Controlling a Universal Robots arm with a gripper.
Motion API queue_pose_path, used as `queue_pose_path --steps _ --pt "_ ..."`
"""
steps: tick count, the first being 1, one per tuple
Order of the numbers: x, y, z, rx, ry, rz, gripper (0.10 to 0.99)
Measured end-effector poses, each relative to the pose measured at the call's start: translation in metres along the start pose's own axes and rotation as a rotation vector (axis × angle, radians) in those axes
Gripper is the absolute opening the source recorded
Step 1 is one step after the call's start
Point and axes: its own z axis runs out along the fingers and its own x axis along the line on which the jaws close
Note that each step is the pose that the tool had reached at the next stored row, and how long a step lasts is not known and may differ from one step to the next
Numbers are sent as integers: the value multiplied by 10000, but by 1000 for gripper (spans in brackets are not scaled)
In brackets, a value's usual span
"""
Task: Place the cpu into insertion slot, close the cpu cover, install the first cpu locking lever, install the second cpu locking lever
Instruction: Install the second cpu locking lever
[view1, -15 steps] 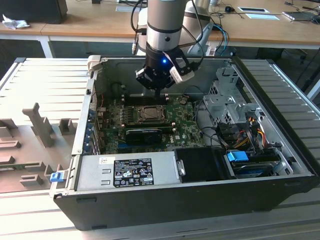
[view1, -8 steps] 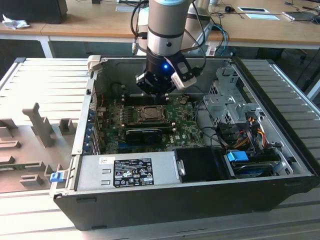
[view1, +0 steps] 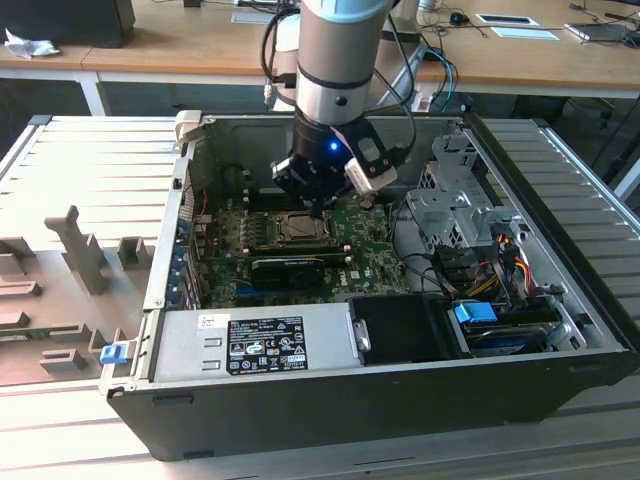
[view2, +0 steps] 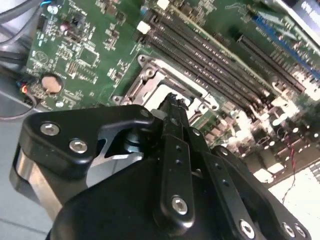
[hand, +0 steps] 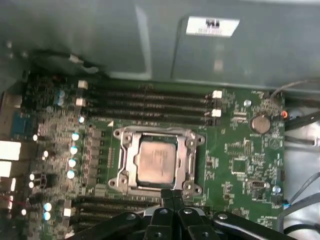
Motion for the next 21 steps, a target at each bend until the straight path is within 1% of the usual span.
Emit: queue_pose_path --steps 3,6,8,10,13,14,15,16,17,18,19,21 --pt "8 -53 51 -16 14 -63 106" --pt "49 -102 80 -45 14 -66 106" --pt "166 -128 96 -125 7 -71 106" --pt "276 -155 103 -168 3 -72 106" --pt "386 -180 112 -206 0 -73 106" --pt "406 -186 120 -223 -1 -73 106" --pt "418 -190 145 -253 -4 -77 106" --pt "424 -196 187 -277 -4 -90 106" --pt "436 -203 248 -312 -3 -112 106" --pt "464 -207 296 -341 0 -144 106" --pt "495 -211 347 -380 0 -175 106" --pt "538 -218 408 -489 -7 -188 106"
